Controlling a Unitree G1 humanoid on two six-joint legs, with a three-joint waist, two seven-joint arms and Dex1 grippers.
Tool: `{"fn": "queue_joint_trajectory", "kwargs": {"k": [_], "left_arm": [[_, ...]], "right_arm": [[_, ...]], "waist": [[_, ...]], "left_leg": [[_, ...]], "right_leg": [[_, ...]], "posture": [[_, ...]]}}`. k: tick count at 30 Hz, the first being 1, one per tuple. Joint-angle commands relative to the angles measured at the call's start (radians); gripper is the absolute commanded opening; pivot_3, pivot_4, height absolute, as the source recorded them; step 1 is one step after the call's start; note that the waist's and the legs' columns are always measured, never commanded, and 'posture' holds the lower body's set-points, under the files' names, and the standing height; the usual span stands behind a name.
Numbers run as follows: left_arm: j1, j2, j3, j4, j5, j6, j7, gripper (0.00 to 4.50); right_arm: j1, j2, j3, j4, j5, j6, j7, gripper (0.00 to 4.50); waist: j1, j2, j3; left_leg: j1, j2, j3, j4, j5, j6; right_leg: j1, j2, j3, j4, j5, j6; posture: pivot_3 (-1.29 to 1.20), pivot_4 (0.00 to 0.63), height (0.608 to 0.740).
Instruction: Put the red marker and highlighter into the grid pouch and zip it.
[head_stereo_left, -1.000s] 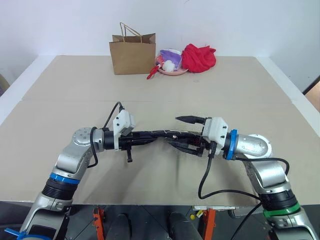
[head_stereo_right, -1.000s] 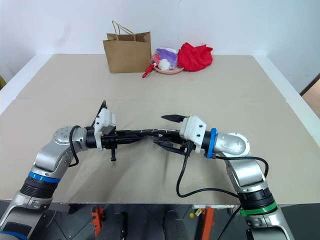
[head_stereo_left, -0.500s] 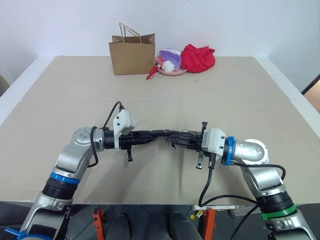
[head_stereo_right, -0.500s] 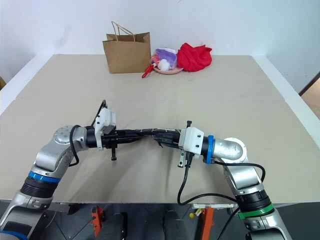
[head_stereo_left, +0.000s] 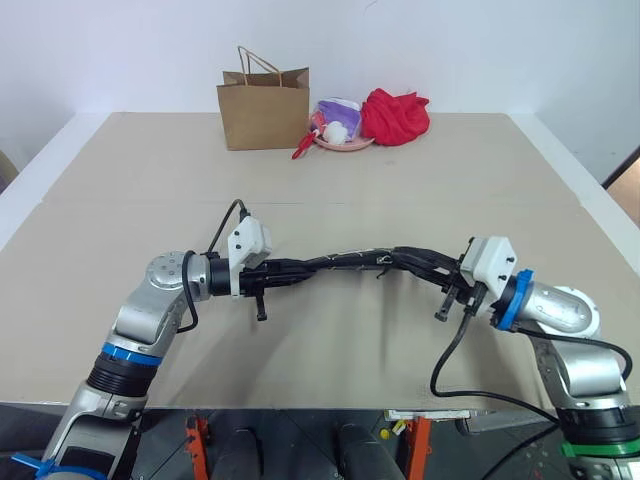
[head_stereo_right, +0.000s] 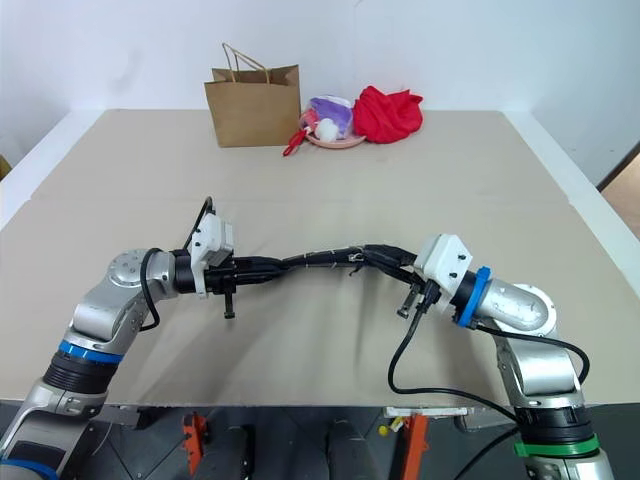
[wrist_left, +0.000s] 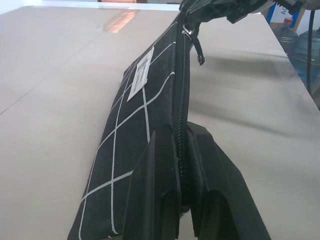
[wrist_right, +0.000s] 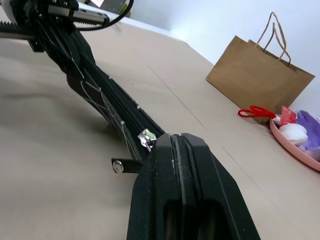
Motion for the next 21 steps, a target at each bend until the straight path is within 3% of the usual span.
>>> {"fn": "queue_joint_trajectory", "kwargs": {"k": [1, 8, 14, 15, 17, 18, 19, 21], "left_arm": [[-0.005, 0.015, 0.020, -0.005, 0.004, -0.022, -0.003, 0.00], [0.003, 0.022, 0.020, -0.002, 0.015, -0.037, -0.013, 0.00], [-0.016, 0.035, 0.004, 0.040, 0.044, -0.082, -0.037, 0.00], [-0.021, 0.040, 0.007, 0.041, 0.028, -0.055, -0.048, 0.80], [-0.023, 0.049, 0.015, 0.028, 0.001, -0.021, -0.064, 1.50], [-0.022, 0.056, 0.017, 0.018, -0.007, -0.010, -0.068, 2.09], [-0.019, 0.065, 0.020, 0.006, -0.016, 0.008, -0.075, 2.27], [-0.007, 0.084, 0.029, -0.023, -0.037, 0.049, -0.084, 3.24]], "right_arm": [[0.032, -0.031, -0.114, 0.005, -0.003, -0.030, -0.043, 0.06], [0.118, -0.043, -0.189, 0.053, -0.066, -0.078, -0.104, 0.06], [0.114, -0.026, -0.177, 0.072, 0.021, -0.032, -0.070, 0.06], [0.115, -0.025, -0.174, 0.072, 0.042, -0.016, -0.058, 0.68], [0.117, -0.031, -0.164, 0.068, 0.072, 0.016, -0.037, 1.39], [0.120, -0.034, -0.161, 0.064, 0.091, 0.044, -0.030, 1.97], [0.124, -0.035, -0.159, 0.058, 0.112, 0.078, -0.025, 2.16], [0.131, -0.034, -0.158, 0.043, 0.153, 0.137, -0.017, 3.18]], "waist": [[0.002, 0.000, 0.000], [0.002, 0.000, 0.000], [-0.003, 0.000, 0.000], [-0.003, 0.000, 0.000], [-0.003, 0.000, 0.000], [-0.002, 0.000, 0.000], [-0.001, 0.000, 0.000], [-0.001, 0.000, 0.000]], "left_leg": [[0.000, 0.000, 0.000, 0.000, 0.000, 0.000], [0.000, 0.000, 0.000, 0.001, 0.000, 0.000], [0.001, 0.000, 0.000, 0.001, 0.000, 0.000], [0.001, 0.000, 0.000, 0.001, 0.000, 0.000], [0.001, 0.000, 0.000, 0.001, 0.000, 0.000], [0.001, 0.000, 0.000, 0.001, 0.000, 0.000], [0.001, 0.000, 0.000, 0.001, 0.000, 0.000], [0.001, 0.000, 0.000, 0.001, 0.000, 0.000]], "right_leg": [[0.000, 0.000, 0.000, 0.000, 0.000, 0.000], [0.001, 0.000, 0.000, 0.000, 0.000, 0.000], [0.001, 0.000, 0.000, 0.000, 0.000, 0.000], [0.001, 0.000, 0.000, 0.000, 0.001, 0.000], [0.002, 0.000, 0.000, 0.000, 0.001, 0.000], [0.002, 0.000, 0.000, 0.000, 0.001, 0.000], [0.002, 0.000, 0.000, 0.000, 0.000, 0.000], [0.002, 0.000, 0.000, 0.000, 0.000, 0.000]], "posture": [[0.00, 0.150, 0.740], [0.00, 0.150, 0.740], [0.00, 0.150, 0.740], [0.00, 0.150, 0.740], [0.00, 0.150, 0.740], [0.00, 0.150, 0.740], [0.00, 0.150, 0.740], [0.00, 0.150, 0.740]]}}
